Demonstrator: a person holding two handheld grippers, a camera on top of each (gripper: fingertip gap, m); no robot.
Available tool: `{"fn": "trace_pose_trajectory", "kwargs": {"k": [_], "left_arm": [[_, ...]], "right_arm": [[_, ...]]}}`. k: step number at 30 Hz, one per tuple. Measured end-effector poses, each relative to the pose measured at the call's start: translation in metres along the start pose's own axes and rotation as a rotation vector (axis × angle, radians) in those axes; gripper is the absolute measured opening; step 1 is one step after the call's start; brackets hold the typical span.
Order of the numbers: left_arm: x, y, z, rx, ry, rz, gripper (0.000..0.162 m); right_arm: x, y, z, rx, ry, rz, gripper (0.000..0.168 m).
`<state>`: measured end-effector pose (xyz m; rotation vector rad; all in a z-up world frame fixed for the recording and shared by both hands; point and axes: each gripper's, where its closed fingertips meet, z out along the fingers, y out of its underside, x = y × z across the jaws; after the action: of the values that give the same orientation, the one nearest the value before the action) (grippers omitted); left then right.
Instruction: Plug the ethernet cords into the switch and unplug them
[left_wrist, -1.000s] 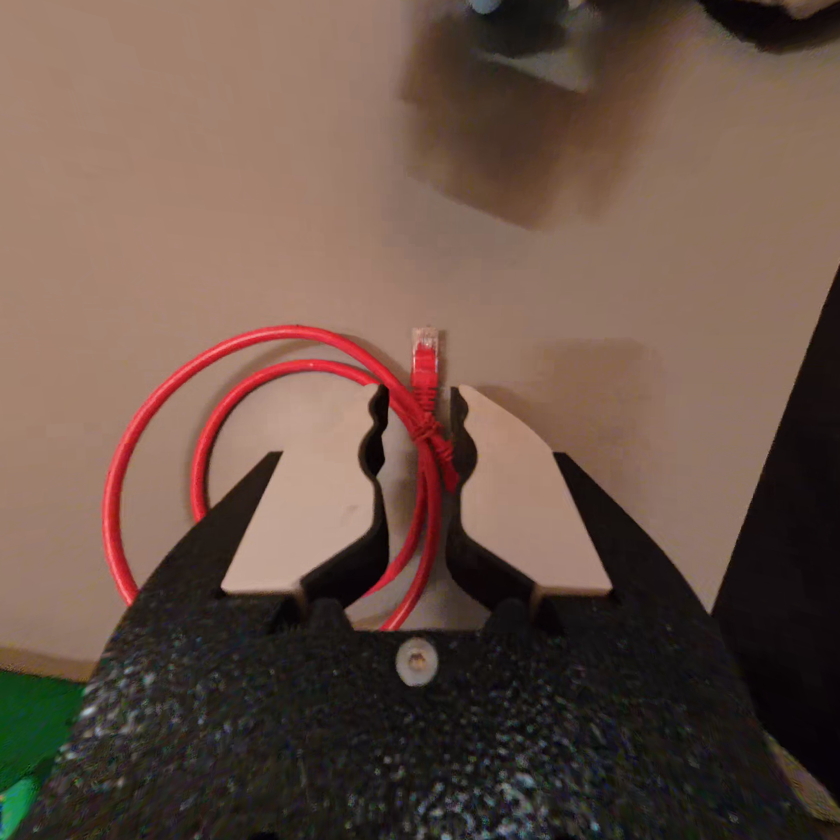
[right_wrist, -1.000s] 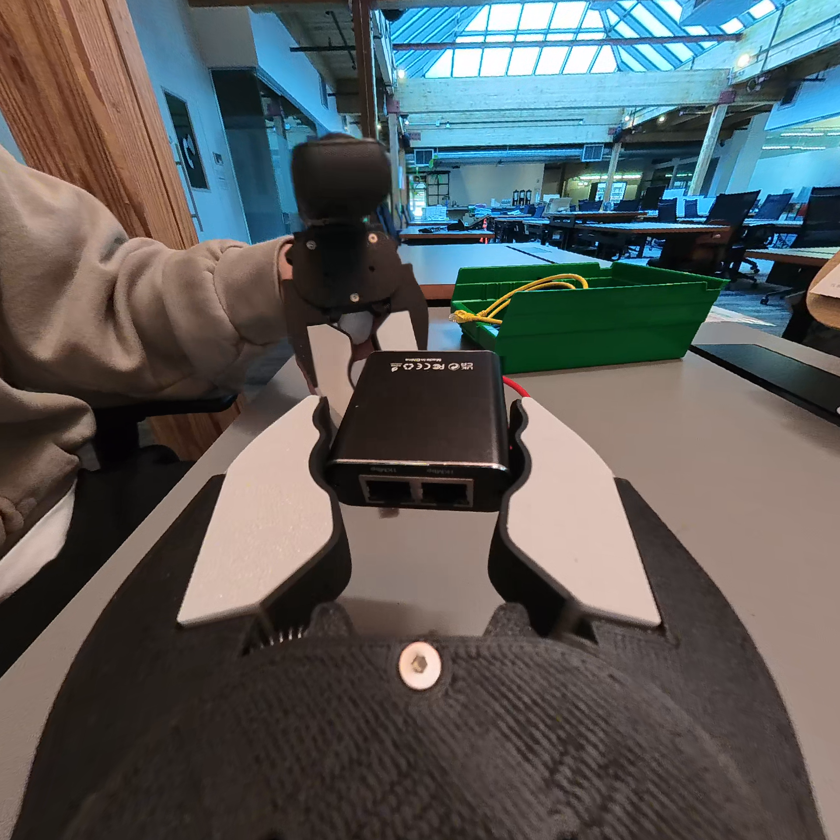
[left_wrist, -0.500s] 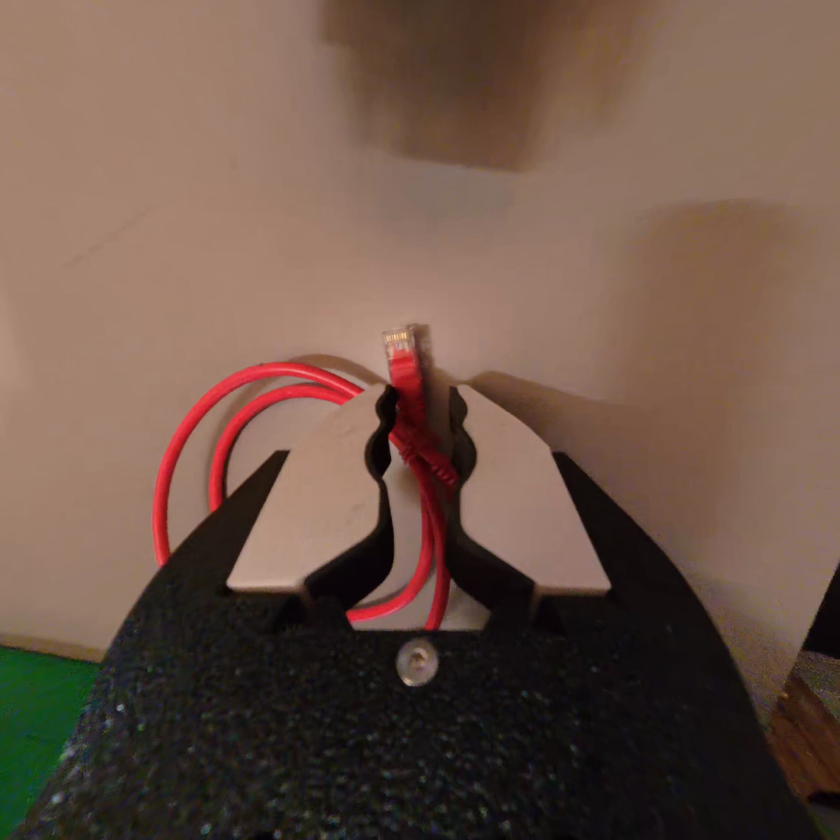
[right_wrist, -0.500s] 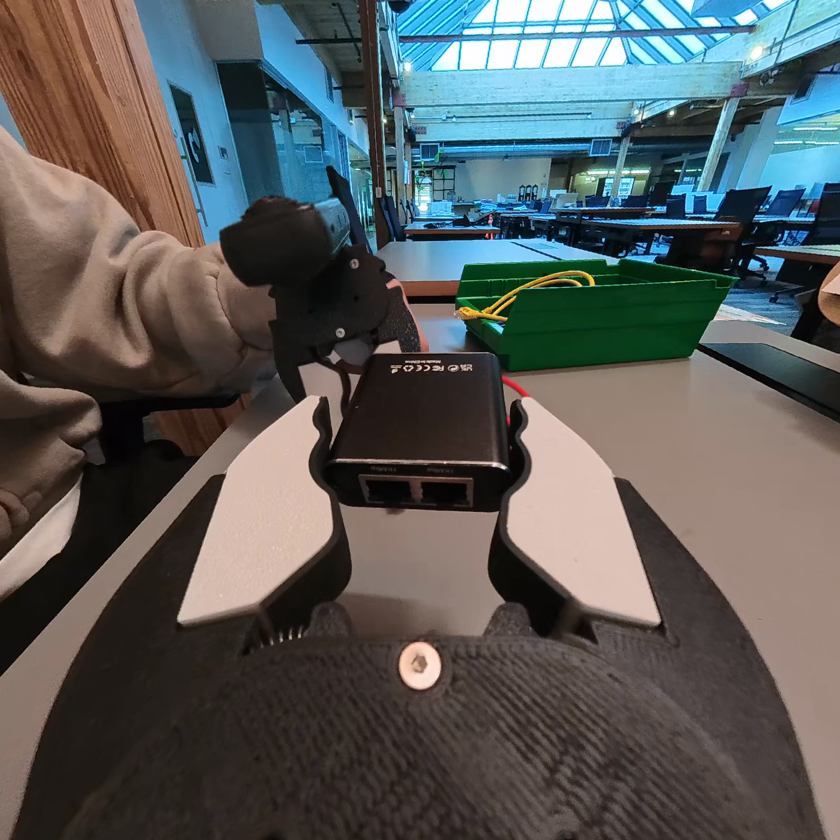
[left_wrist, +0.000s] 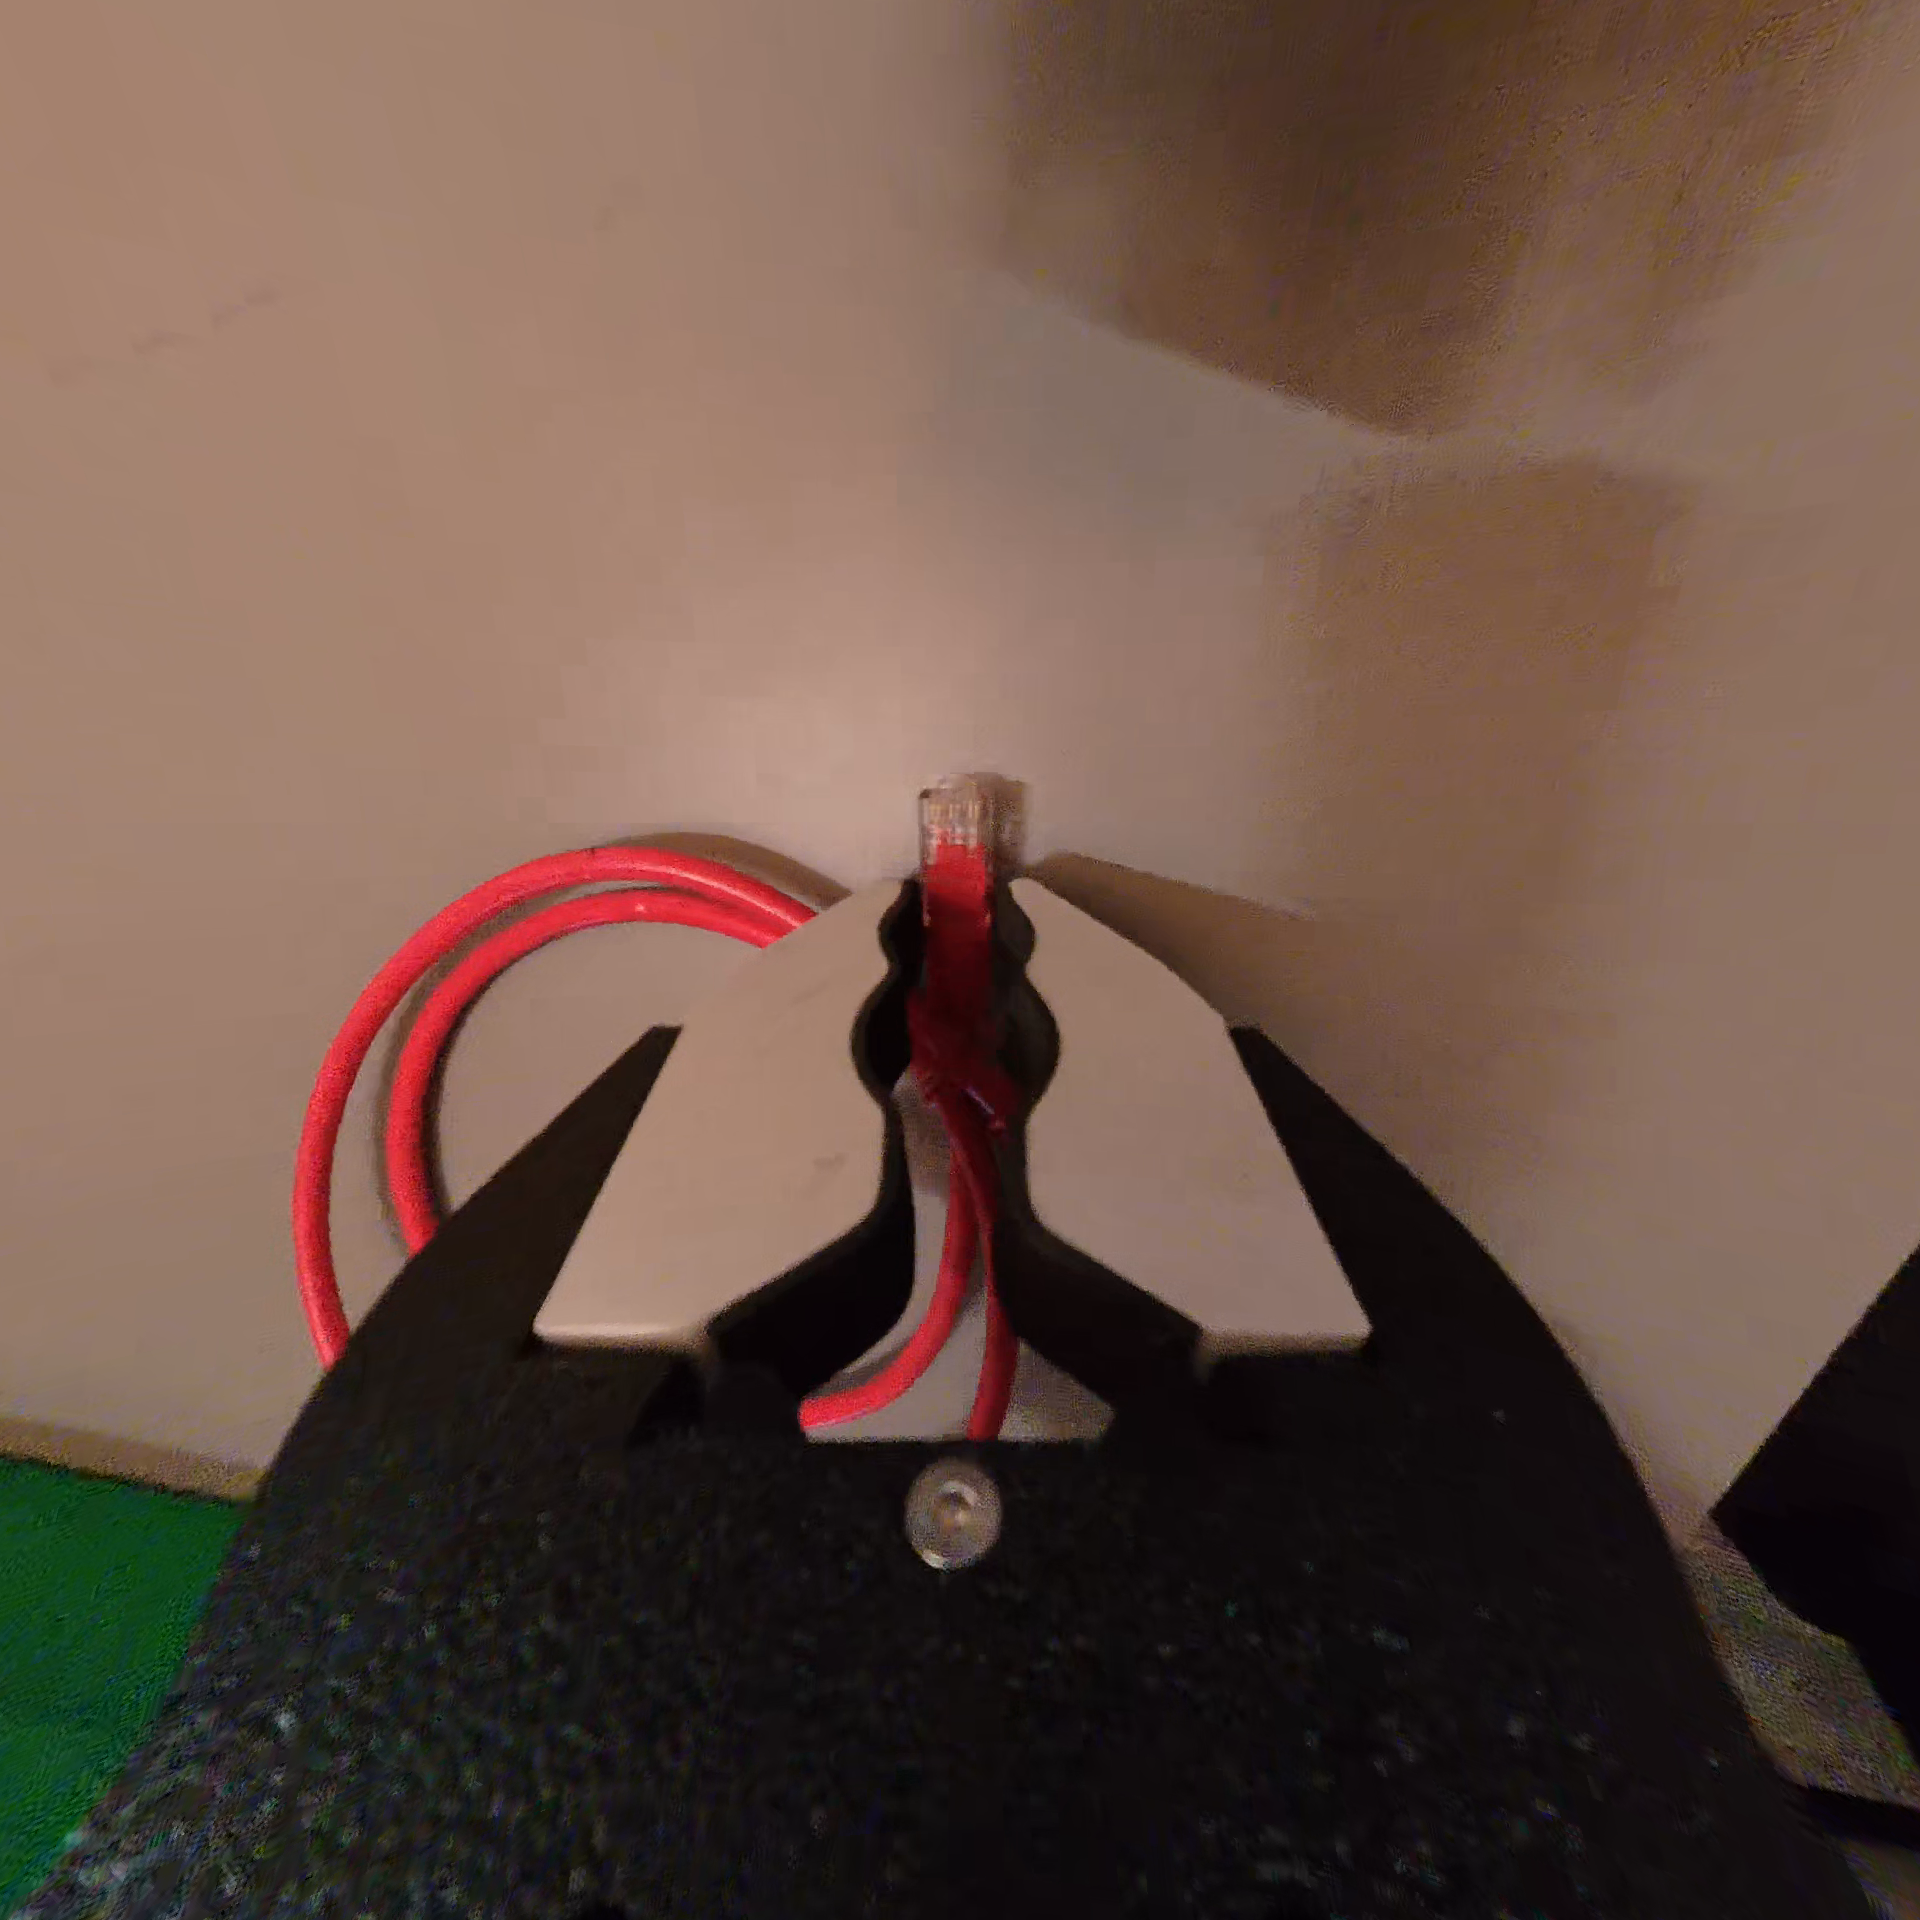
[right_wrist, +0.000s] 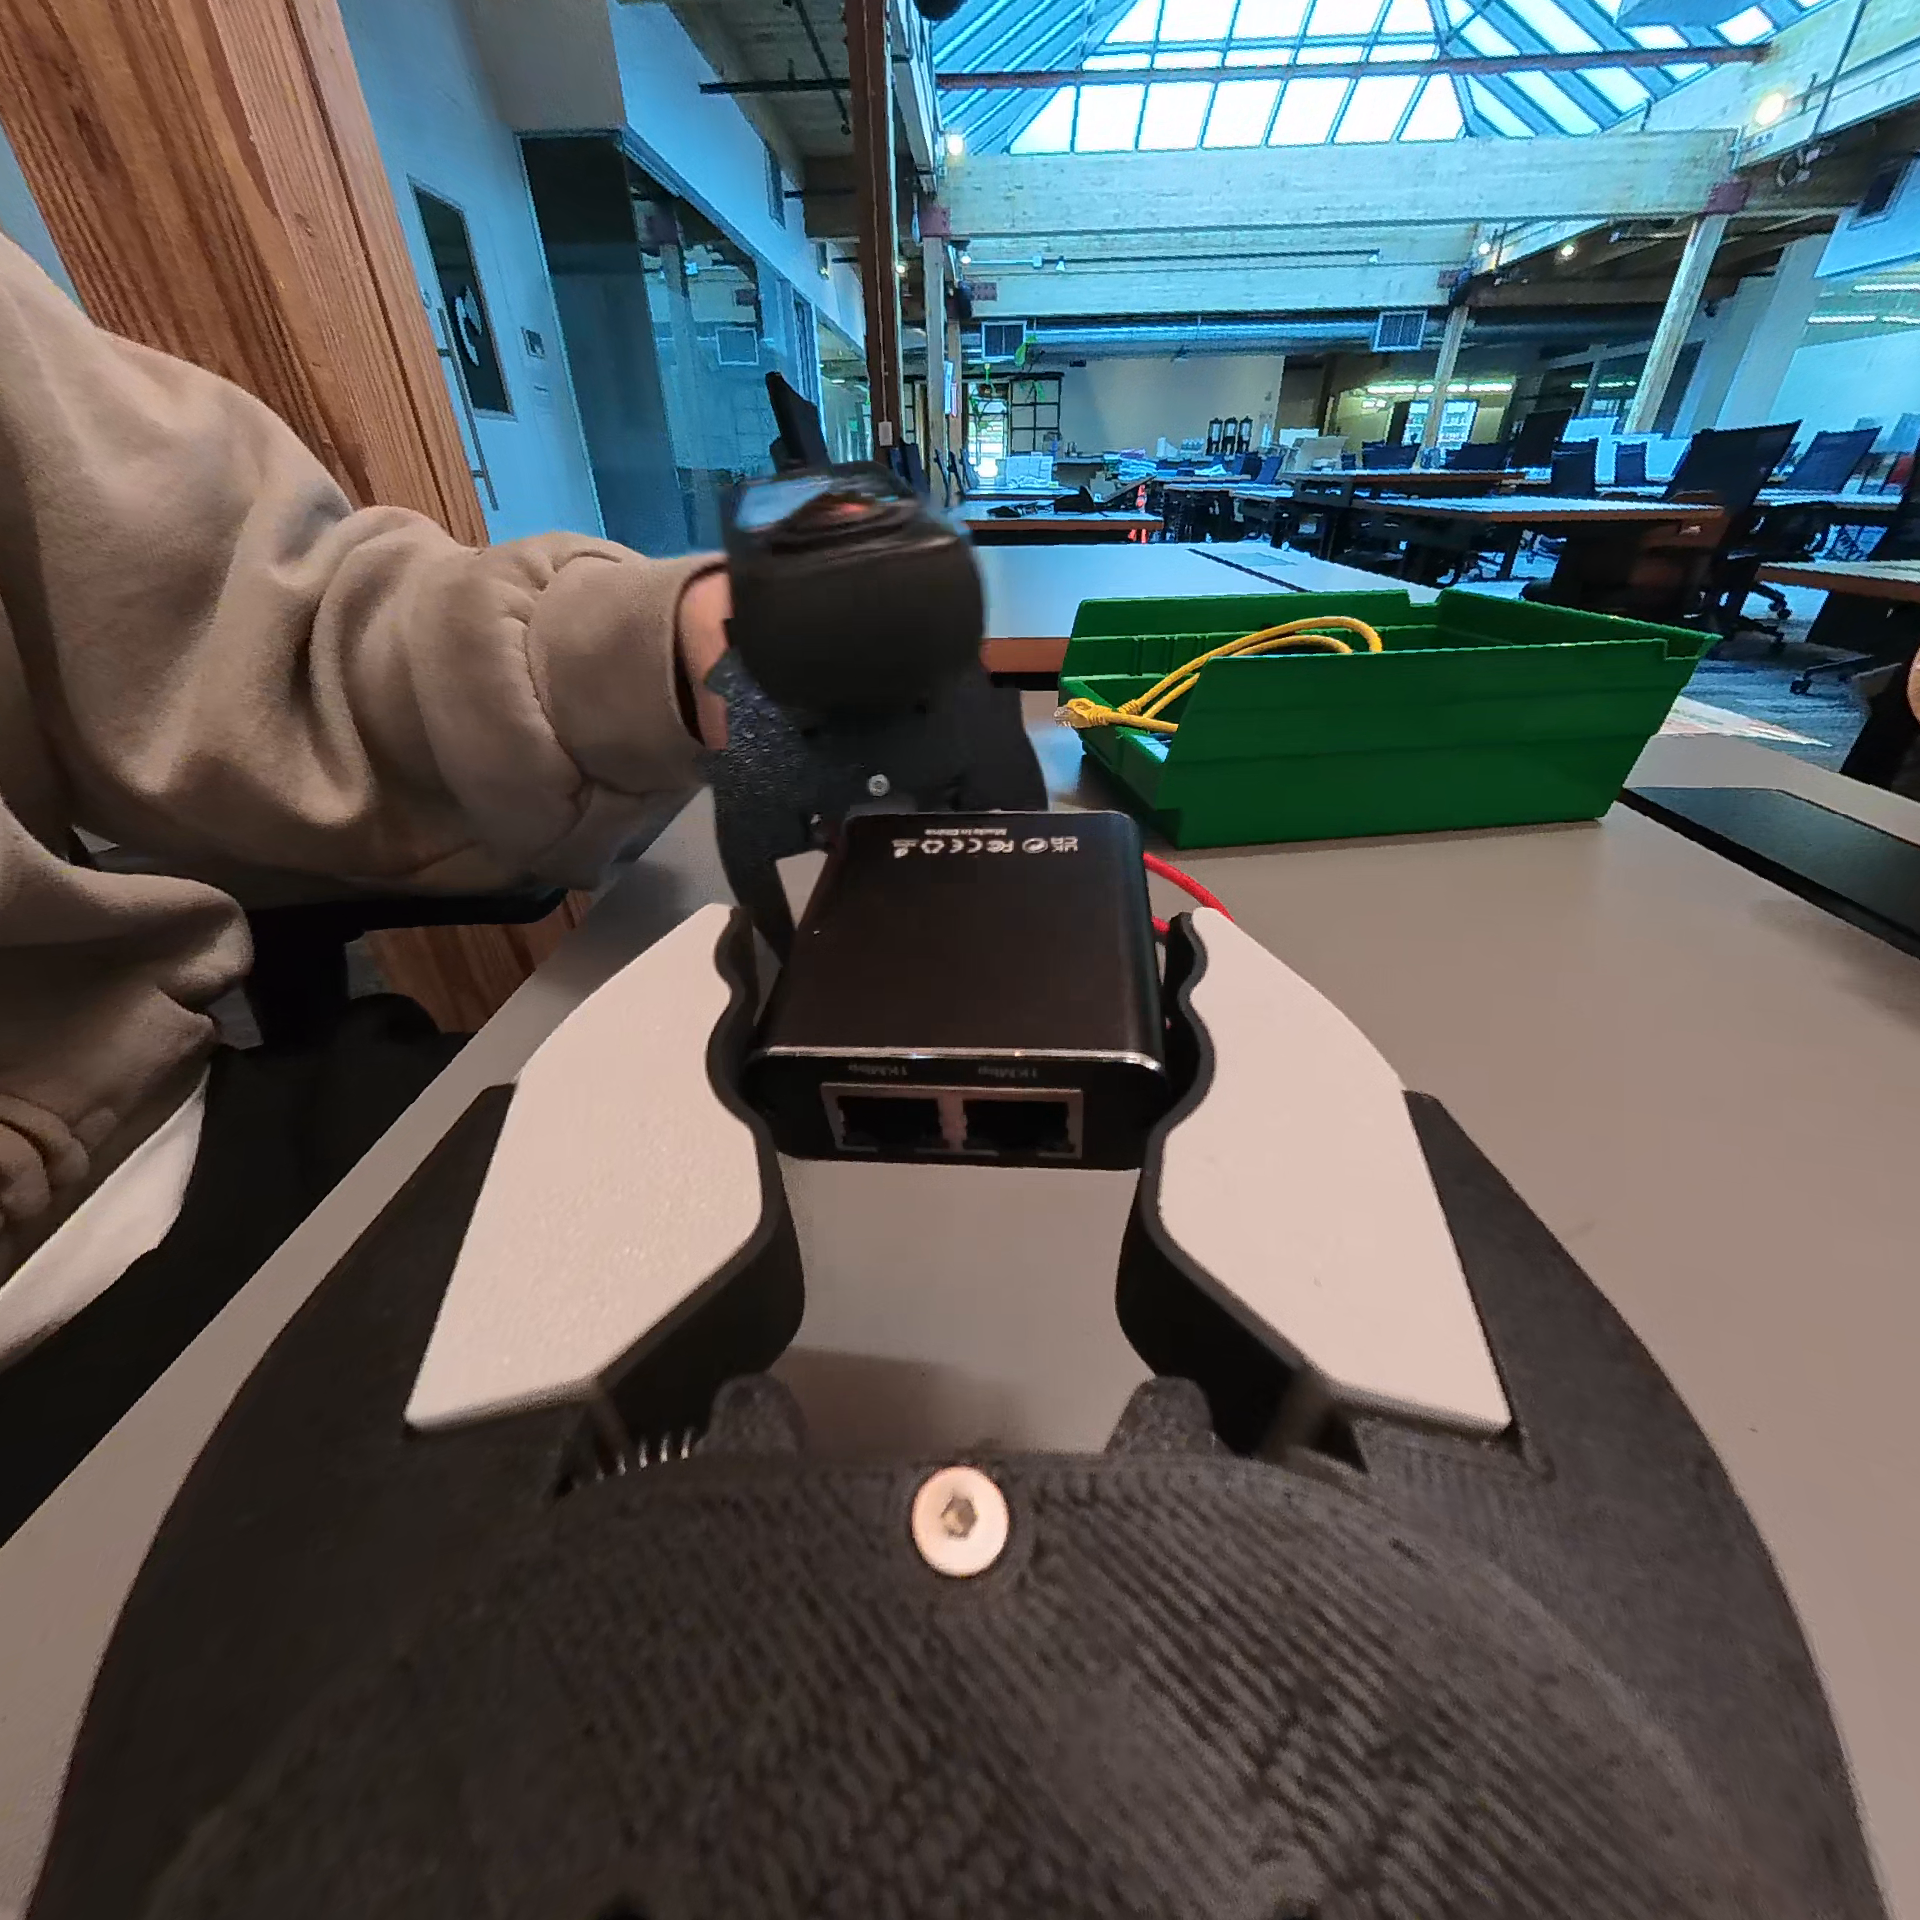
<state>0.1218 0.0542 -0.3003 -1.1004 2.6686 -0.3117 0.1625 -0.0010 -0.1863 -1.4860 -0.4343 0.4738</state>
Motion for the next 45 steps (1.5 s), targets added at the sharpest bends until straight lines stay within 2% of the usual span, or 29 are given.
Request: {"fn": "trace_pose_trajectory", "kwargs": {"k": [3, 10, 15, 20, 24, 38, 45], "left_arm": [[0.000, 0.000, 0.001, 0.018, 0.069, -0.040, 0.012], [0.004, 0.000, -0.005, 0.134, 0.122, -0.039, 0.012], [0.005, -0.030, -0.055, 0.188, 0.214, -0.072, 0.012], [0.004, -0.052, -0.089, 0.120, 0.230, 0.005, 0.012], [0.003, -0.053, -0.089, 0.026, 0.210, 0.058, 0.012], [0.004, -0.056, -0.078, -0.052, 0.216, 0.121, 0.012], [0.000, -0.057, -0.080, -0.089, 0.166, 0.160, 0.012]], "right_arm": [[-0.002, 0.001, 0.001, -0.008, -0.010, -0.006, 0.076], [-0.004, 0.005, 0.004, -0.044, -0.039, 0.007, 0.076], [-0.010, 0.007, 0.005, -0.054, -0.091, 0.012, 0.076], [-0.013, 0.009, 0.007, -0.072, -0.118, 0.012, 0.076], [-0.014, 0.010, 0.008, -0.084, -0.123, 0.007, 0.076], [-0.018, 0.014, 0.014, -0.112, -0.139, 0.018, 0.076], [-0.017, 0.016, 0.015, -0.127, -0.134, 0.021, 0.076]]}}
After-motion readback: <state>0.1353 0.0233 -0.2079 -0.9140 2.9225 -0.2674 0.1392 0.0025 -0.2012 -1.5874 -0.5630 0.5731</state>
